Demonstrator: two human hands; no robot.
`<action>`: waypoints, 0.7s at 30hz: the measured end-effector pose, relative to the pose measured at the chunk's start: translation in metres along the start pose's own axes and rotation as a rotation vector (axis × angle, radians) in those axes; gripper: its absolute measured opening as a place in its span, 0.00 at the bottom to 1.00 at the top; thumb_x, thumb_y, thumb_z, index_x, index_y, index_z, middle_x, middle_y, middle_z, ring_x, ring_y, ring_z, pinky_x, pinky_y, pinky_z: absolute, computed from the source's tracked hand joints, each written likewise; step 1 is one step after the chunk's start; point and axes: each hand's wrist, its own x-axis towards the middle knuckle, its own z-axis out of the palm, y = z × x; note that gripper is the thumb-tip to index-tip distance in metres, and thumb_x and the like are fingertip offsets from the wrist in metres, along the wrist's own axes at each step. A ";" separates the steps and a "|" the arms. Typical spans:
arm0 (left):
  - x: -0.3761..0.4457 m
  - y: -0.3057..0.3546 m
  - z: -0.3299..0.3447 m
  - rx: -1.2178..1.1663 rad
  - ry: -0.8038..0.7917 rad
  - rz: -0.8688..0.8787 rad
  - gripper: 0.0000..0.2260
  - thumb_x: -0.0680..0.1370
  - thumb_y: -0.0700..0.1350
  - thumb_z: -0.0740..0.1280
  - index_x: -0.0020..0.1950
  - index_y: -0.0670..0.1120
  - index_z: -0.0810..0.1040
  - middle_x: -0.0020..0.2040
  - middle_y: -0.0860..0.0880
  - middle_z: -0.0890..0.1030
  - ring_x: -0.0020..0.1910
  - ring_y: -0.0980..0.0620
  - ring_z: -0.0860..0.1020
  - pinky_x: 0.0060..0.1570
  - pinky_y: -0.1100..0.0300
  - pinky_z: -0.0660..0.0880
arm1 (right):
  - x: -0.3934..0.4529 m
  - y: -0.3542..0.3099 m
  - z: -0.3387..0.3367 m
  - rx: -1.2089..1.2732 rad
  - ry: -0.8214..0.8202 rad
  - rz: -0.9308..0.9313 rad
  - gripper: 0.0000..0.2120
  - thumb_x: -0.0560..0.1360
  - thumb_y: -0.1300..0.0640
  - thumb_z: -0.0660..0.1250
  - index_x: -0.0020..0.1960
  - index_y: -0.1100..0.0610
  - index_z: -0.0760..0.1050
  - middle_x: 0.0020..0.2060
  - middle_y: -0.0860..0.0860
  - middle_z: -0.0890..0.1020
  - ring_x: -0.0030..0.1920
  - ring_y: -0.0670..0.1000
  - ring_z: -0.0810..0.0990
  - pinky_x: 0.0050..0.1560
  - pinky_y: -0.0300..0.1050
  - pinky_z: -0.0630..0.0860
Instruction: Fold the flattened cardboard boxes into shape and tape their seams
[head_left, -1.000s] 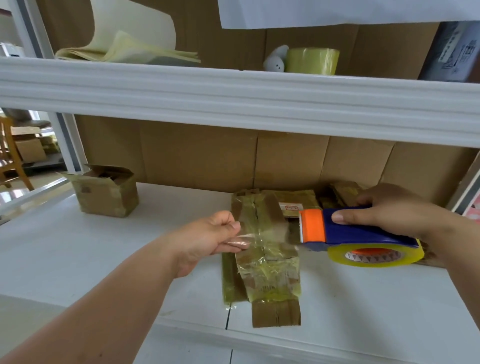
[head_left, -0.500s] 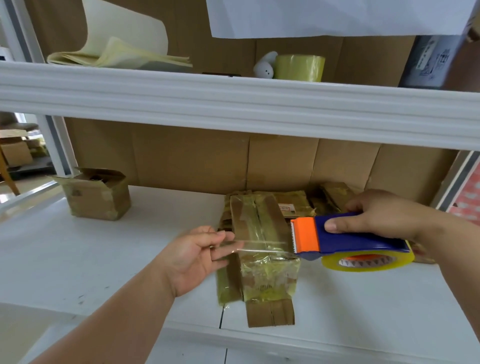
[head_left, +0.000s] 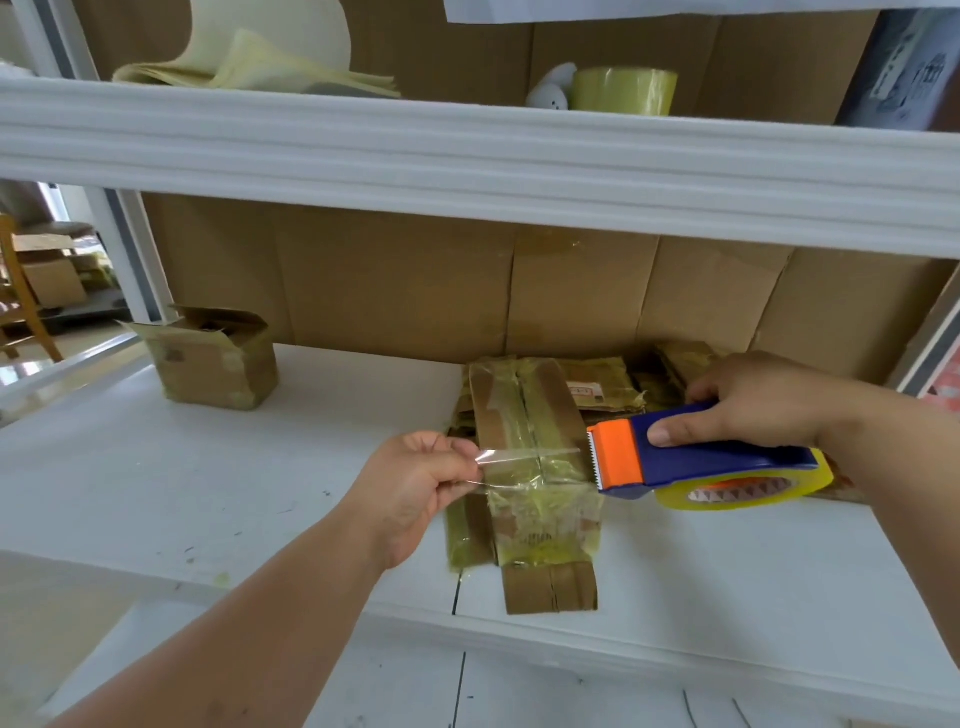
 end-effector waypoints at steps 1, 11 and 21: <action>0.000 -0.002 0.000 0.010 0.018 0.002 0.07 0.74 0.25 0.67 0.42 0.36 0.77 0.49 0.36 0.82 0.54 0.42 0.83 0.57 0.53 0.79 | 0.000 0.000 0.000 0.003 -0.003 -0.003 0.35 0.54 0.21 0.61 0.39 0.52 0.80 0.35 0.49 0.82 0.40 0.50 0.81 0.39 0.45 0.71; 0.003 -0.024 -0.001 0.133 0.030 -0.287 0.07 0.73 0.41 0.75 0.41 0.41 0.78 0.43 0.43 0.80 0.43 0.47 0.80 0.42 0.52 0.81 | -0.002 0.013 0.005 -0.007 -0.016 -0.004 0.35 0.55 0.22 0.62 0.38 0.52 0.80 0.35 0.49 0.82 0.39 0.50 0.81 0.38 0.45 0.71; 0.007 -0.028 0.013 0.501 -0.009 -0.342 0.20 0.71 0.57 0.76 0.50 0.41 0.81 0.43 0.47 0.79 0.39 0.51 0.78 0.39 0.56 0.81 | -0.011 0.036 0.021 0.072 -0.025 0.029 0.34 0.56 0.23 0.62 0.41 0.52 0.82 0.36 0.49 0.84 0.41 0.49 0.83 0.44 0.48 0.77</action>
